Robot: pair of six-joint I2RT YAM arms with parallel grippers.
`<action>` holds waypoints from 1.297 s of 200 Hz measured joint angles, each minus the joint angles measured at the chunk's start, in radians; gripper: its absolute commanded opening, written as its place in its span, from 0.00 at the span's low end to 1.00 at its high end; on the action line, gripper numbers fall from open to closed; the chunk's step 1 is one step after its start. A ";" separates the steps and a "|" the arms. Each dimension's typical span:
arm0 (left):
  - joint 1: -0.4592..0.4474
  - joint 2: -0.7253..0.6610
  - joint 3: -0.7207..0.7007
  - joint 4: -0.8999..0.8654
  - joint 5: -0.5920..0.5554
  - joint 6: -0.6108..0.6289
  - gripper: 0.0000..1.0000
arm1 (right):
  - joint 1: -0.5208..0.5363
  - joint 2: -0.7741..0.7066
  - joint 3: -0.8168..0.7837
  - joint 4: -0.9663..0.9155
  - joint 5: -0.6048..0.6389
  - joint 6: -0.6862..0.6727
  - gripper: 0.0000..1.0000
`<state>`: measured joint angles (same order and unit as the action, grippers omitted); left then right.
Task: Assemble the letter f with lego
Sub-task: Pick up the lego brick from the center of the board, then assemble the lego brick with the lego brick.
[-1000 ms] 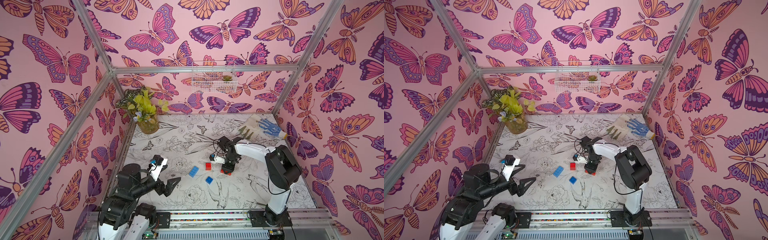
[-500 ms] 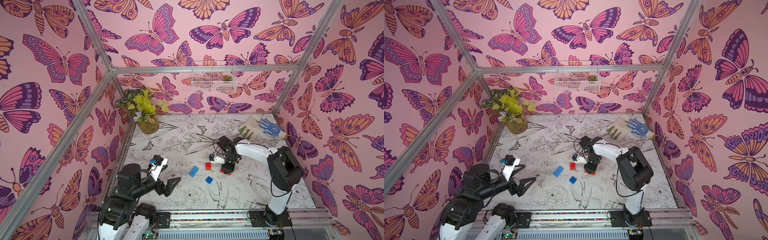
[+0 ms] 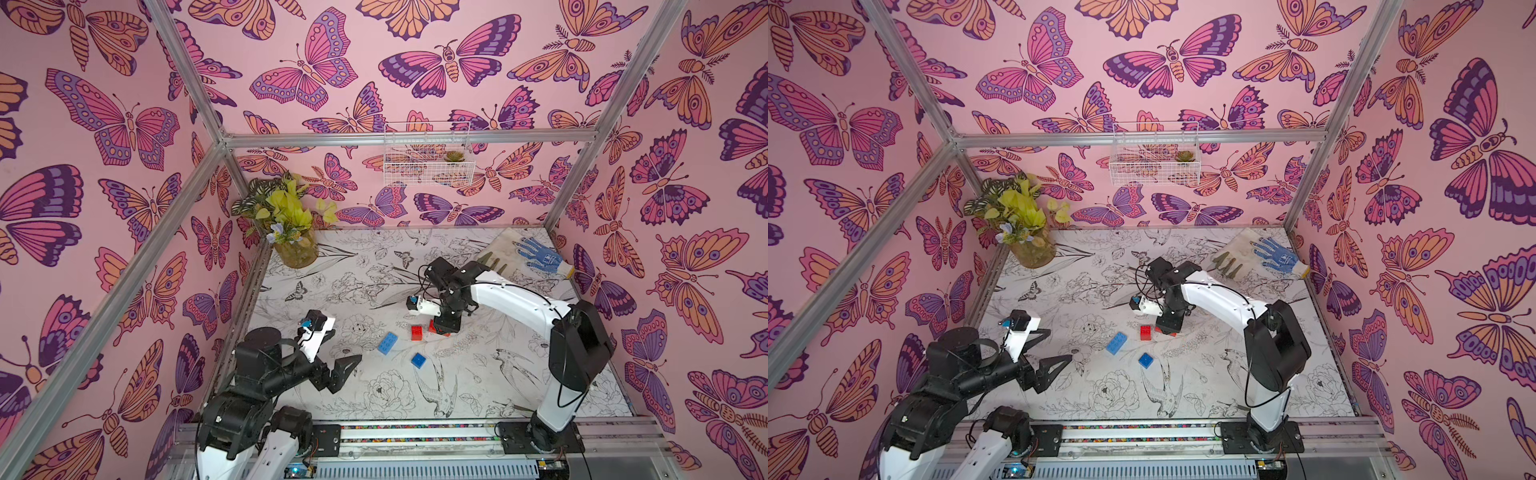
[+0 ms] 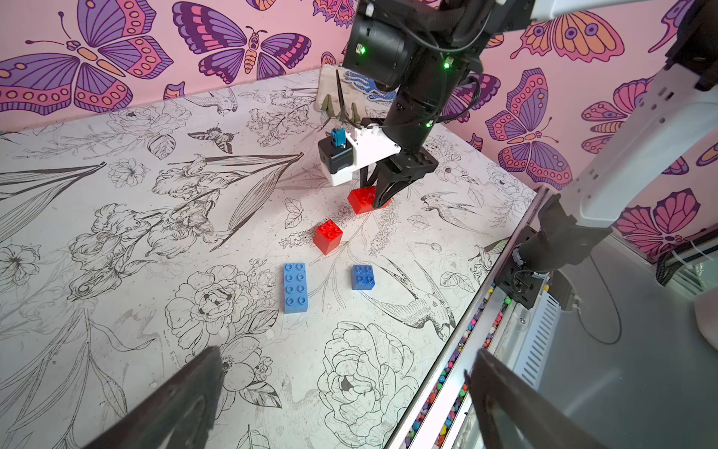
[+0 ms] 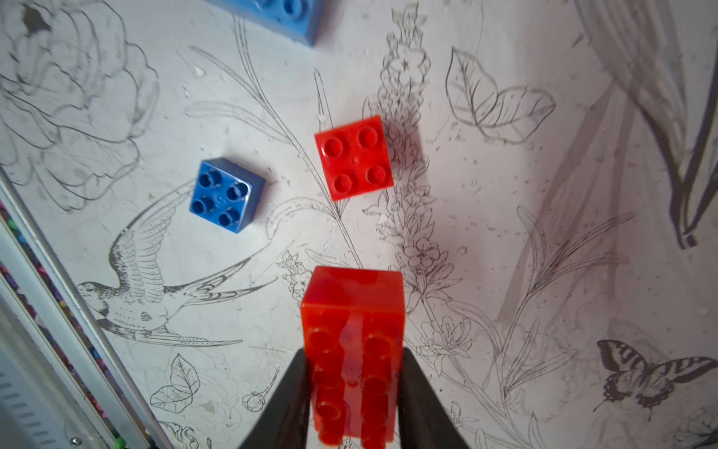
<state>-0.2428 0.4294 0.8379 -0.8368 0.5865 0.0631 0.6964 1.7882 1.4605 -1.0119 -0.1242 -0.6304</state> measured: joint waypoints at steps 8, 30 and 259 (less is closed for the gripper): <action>0.000 0.000 0.000 0.000 0.000 0.000 1.00 | 0.012 0.003 0.029 -0.010 -0.003 -0.007 0.28; 0.000 0.000 0.000 0.000 0.000 0.000 1.00 | 0.040 0.033 0.105 -0.030 -0.011 -0.034 0.27; 0.000 0.000 0.000 0.000 0.000 0.000 1.00 | 0.107 0.319 0.320 -0.159 0.004 -0.160 0.26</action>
<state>-0.2428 0.4294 0.8379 -0.8368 0.5865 0.0635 0.8032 2.1071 1.7805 -1.1706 -0.1204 -0.7902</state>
